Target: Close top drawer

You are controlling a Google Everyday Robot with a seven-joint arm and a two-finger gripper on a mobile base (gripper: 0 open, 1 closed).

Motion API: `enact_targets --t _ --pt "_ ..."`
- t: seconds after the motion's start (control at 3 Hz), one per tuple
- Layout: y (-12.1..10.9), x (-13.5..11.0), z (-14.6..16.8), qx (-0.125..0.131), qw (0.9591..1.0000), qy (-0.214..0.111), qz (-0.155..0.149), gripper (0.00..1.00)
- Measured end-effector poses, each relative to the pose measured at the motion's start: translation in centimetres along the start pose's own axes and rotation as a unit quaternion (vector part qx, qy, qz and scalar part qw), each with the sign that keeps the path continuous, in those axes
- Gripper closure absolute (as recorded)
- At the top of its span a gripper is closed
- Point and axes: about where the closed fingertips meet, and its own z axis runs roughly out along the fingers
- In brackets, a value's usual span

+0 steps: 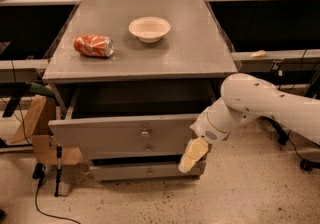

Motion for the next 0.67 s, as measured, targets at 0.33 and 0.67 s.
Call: enact_targets --t 0.33,0.67 --pt "-0.26 0.09 0.45 0.0 1.0 -0.003 0.006 0.18" --pt "-0.63 0.16 0.41 0.004 0.9999 -0.005 0.009 0.49"
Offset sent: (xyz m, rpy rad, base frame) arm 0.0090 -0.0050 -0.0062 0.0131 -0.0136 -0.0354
